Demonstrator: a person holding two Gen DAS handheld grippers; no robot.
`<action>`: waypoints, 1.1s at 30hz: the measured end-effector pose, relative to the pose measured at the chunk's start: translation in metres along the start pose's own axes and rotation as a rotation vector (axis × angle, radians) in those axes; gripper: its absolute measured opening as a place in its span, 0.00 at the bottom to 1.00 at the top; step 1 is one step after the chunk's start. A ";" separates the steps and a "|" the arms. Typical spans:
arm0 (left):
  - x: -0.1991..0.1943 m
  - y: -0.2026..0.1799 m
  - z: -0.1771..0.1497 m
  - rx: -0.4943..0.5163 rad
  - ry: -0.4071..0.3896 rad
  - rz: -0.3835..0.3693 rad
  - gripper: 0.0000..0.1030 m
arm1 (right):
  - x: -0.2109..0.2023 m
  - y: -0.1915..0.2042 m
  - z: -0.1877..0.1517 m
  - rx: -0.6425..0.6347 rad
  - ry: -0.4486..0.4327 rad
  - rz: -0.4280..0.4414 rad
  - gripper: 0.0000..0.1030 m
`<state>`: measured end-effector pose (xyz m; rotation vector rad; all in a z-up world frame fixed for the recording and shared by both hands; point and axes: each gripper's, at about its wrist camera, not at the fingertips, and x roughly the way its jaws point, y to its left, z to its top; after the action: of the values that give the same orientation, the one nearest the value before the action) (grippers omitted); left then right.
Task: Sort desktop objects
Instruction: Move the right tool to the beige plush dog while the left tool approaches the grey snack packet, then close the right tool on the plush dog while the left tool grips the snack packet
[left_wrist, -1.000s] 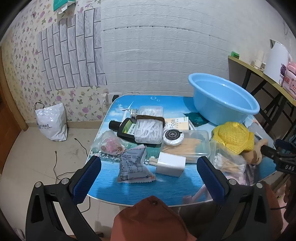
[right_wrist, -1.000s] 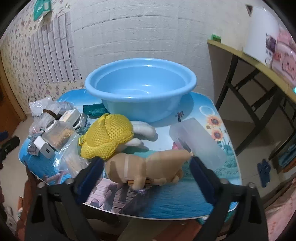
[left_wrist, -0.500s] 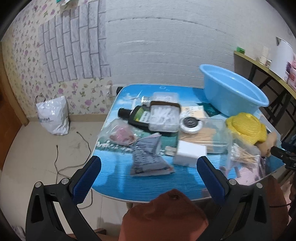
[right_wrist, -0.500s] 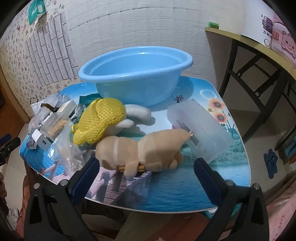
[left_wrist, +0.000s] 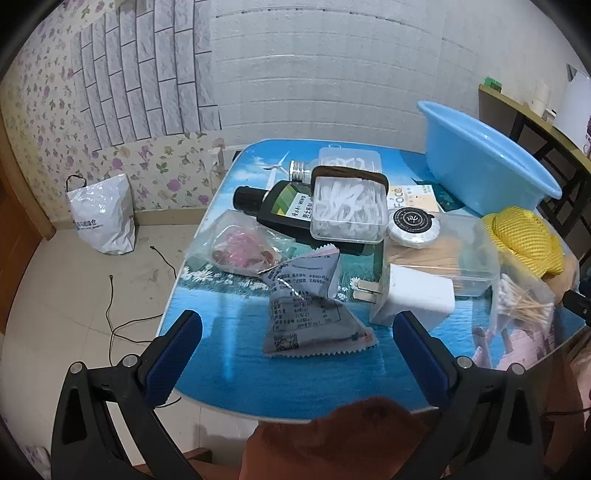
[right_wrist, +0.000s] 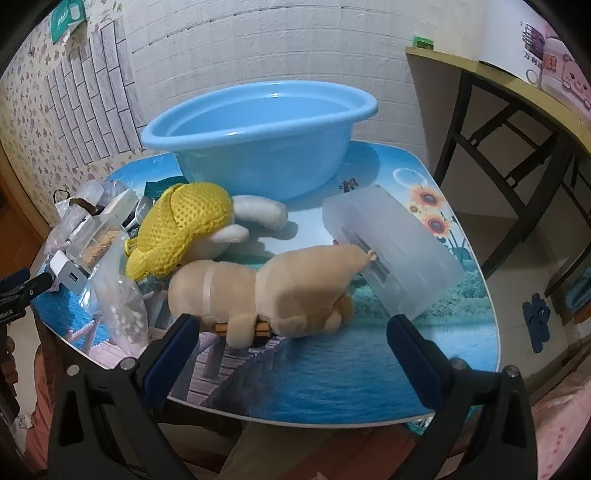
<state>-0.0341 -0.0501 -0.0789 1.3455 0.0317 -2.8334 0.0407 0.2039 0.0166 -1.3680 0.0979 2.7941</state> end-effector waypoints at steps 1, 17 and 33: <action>0.002 0.000 0.001 0.002 0.002 0.000 1.00 | 0.001 0.001 0.001 -0.004 -0.001 0.001 1.00; 0.018 -0.006 -0.001 0.014 0.024 -0.019 0.65 | 0.008 -0.002 0.007 -0.101 0.018 0.070 1.00; -0.002 -0.010 -0.016 0.016 0.030 -0.083 0.52 | -0.005 0.001 -0.013 -0.042 0.094 0.193 1.00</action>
<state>-0.0206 -0.0401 -0.0871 1.4228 0.0669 -2.8866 0.0535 0.2018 0.0125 -1.5804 0.1850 2.8994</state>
